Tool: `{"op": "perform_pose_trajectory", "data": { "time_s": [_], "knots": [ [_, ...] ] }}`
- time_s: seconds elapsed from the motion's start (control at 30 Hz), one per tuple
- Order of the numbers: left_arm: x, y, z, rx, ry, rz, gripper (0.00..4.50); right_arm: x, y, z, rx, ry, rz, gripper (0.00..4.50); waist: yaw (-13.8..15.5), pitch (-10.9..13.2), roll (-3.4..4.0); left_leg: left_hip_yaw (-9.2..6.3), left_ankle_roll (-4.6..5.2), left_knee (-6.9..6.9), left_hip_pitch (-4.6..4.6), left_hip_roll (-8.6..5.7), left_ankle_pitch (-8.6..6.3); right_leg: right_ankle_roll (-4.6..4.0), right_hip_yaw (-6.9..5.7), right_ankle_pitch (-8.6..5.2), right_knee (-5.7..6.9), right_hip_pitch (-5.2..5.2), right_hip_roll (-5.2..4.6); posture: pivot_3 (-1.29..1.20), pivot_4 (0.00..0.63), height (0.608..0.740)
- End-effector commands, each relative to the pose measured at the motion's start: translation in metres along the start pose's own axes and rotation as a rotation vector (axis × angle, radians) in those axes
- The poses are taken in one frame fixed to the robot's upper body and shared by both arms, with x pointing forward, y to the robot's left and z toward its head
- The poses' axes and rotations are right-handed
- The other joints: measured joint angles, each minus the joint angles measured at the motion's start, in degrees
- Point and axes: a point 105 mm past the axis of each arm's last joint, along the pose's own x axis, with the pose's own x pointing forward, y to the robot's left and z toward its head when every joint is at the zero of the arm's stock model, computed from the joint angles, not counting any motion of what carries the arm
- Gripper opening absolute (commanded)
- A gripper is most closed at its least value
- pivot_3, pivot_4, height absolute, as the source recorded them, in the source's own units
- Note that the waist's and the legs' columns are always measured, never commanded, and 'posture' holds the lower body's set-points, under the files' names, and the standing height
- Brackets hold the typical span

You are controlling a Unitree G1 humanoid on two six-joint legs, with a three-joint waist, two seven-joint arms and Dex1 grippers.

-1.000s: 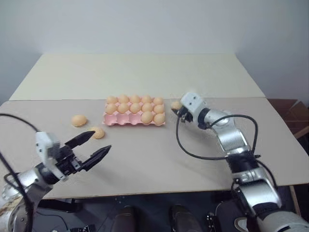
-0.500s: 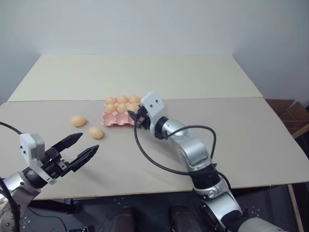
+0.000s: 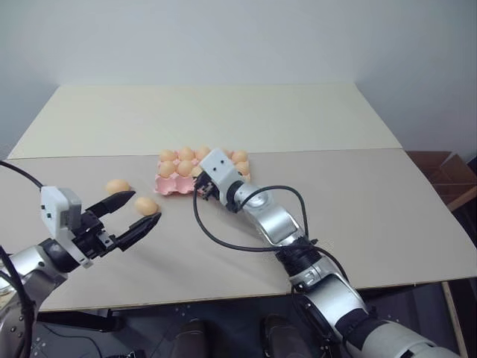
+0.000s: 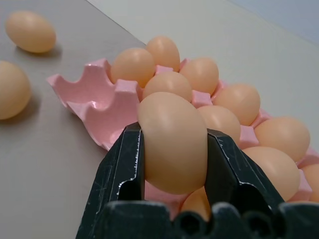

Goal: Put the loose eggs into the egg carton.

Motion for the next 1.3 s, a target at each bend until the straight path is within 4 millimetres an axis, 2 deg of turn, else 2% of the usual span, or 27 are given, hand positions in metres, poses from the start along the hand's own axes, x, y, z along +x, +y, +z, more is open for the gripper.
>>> {"op": "perform_pose_trajectory", "data": {
  "time_s": [0.03,0.53,0.6,0.63,0.73,0.83,0.9,0.97,1.1,1.17,1.3],
  "knots": [
    [0.003,-0.006,0.007,0.036,-0.013,-0.022,4.50,0.009,0.013,0.035,-0.035,-0.109,0.031,1.40,0.0,0.0,0.01,0.00,0.00,0.00,0.00,0.00,0.00,0.00,0.00,0.00,0.00,0.00,0.00,0.00,0.150,0.740],
    [0.002,-0.004,0.006,0.034,-0.015,-0.022,4.50,0.014,0.025,0.038,-0.053,-0.111,0.072,1.40,0.0,0.0,0.02,-0.02,0.00,-0.01,-0.02,0.01,0.00,0.00,0.00,0.00,-0.01,-0.01,-0.01,0.00,0.150,0.740],
    [0.003,-0.004,0.006,0.034,-0.015,-0.023,4.50,0.014,0.025,0.037,-0.058,-0.103,0.064,2.15,0.0,0.0,0.03,-0.03,0.00,-0.01,-0.01,0.00,0.00,-0.01,0.00,0.00,-0.01,-0.01,-0.01,0.00,0.150,0.740],
    [0.003,-0.004,0.006,0.034,-0.015,-0.024,4.50,0.015,0.025,0.036,-0.062,-0.099,0.065,2.35,0.0,0.0,0.02,-0.03,0.00,-0.01,-0.01,0.00,0.00,-0.01,0.00,0.00,-0.01,-0.01,-0.02,0.00,0.150,0.740],
    [0.003,-0.004,0.005,0.033,-0.017,-0.021,4.50,0.014,0.024,0.038,-0.063,-0.101,0.061,3.36,0.0,0.0,0.03,-0.03,0.00,-0.01,-0.02,0.00,0.00,-0.01,0.00,0.00,-0.01,-0.01,-0.01,0.00,0.150,0.740],
    [0.003,-0.003,0.005,0.033,-0.019,-0.015,4.50,0.012,0.022,0.043,-0.051,-0.120,0.057,3.36,0.0,0.0,0.03,-0.03,0.00,-0.01,-0.02,0.01,0.00,-0.01,0.00,-0.01,-0.01,-0.01,-0.01,0.00,0.150,0.740],
    [0.003,-0.002,0.005,0.036,-0.029,0.000,4.50,0.007,0.019,0.054,-0.037,-0.162,0.046,3.36,0.0,0.0,0.04,-0.04,0.00,-0.01,-0.02,0.01,0.00,-0.01,0.00,0.00,-0.02,-0.02,-0.01,0.00,0.150,0.740],
    [0.002,-0.001,0.005,0.037,-0.040,0.015,4.50,-0.002,0.015,0.069,-0.006,-0.222,0.043,3.36,0.0,0.0,0.04,-0.06,0.00,-0.01,-0.05,0.01,0.00,-0.01,0.00,-0.01,-0.01,-0.05,-0.02,0.00,0.150,0.740],
    [-0.002,0.003,0.005,0.007,-0.065,0.067,4.50,-0.039,0.004,0.095,0.070,-0.349,0.073,3.36,0.1,0.0,0.05,-0.30,0.00,-0.01,-0.15,0.02,0.00,0.00,-0.02,-0.01,-0.03,-0.11,-0.02,0.00,0.150,0.740],
    [-0.006,0.005,0.000,-0.008,-0.061,0.094,4.50,-0.060,-0.001,0.094,0.063,-0.371,0.101,3.36,0.2,0.0,0.03,-0.40,-0.01,-0.03,-0.14,0.02,-0.01,0.00,-0.04,-0.01,-0.10,-0.06,-0.05,0.00,0.150,0.740],
    [-0.014,0.007,-0.010,-0.011,-0.051,0.147,4.50,-0.100,-0.005,0.070,0.025,-0.353,0.156,3.36,0.7,0.0,0.02,-0.38,-0.01,-0.03,-0.13,-0.02,-0.01,0.04,-0.11,0.03,-0.30,0.09,-0.12,0.00,0.150,0.740]
  ]
}}
